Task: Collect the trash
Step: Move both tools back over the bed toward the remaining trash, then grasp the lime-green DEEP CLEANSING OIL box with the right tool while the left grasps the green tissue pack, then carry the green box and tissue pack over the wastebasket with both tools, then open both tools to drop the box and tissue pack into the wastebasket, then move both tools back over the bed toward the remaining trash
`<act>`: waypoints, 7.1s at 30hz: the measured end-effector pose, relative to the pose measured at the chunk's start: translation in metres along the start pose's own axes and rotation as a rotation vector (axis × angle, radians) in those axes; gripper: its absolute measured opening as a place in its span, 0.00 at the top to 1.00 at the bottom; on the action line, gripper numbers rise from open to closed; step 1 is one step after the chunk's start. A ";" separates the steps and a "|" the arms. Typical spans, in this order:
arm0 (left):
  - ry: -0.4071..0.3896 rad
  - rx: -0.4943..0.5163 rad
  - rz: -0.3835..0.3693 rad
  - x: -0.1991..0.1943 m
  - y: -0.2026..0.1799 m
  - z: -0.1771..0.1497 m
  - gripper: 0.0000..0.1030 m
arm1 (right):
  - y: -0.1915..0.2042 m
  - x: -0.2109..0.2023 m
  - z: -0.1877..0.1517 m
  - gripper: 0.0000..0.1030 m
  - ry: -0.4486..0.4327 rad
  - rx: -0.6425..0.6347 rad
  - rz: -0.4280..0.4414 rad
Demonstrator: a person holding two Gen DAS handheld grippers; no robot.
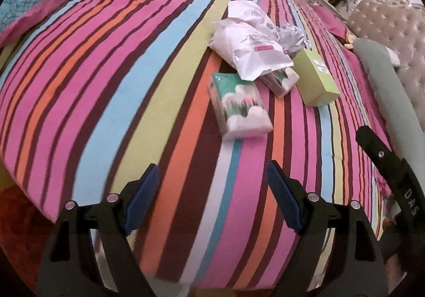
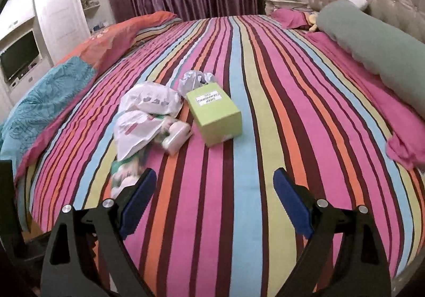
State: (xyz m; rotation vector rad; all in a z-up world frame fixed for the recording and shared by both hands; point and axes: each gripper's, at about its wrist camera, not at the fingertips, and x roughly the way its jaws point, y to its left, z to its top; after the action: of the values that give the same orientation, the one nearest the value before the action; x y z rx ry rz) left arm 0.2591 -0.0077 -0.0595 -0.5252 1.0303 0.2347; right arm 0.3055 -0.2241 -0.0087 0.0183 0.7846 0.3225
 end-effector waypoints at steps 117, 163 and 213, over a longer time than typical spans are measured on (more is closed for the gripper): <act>-0.072 0.362 -0.135 -0.069 0.067 -0.073 0.55 | 0.004 -0.068 -0.104 0.40 0.058 0.272 0.154; 0.451 0.294 -0.049 0.018 0.138 -0.205 0.55 | 0.061 0.006 -0.290 0.40 0.779 0.394 0.137; 0.322 0.403 0.057 -0.002 0.124 -0.196 0.25 | 0.048 0.020 -0.297 0.11 0.776 0.541 0.092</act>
State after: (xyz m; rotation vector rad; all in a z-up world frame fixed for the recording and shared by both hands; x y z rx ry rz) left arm 0.0580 -0.0031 -0.1748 -0.1684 1.3674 -0.0126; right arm 0.0986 -0.2035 -0.2276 0.4606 1.6282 0.1895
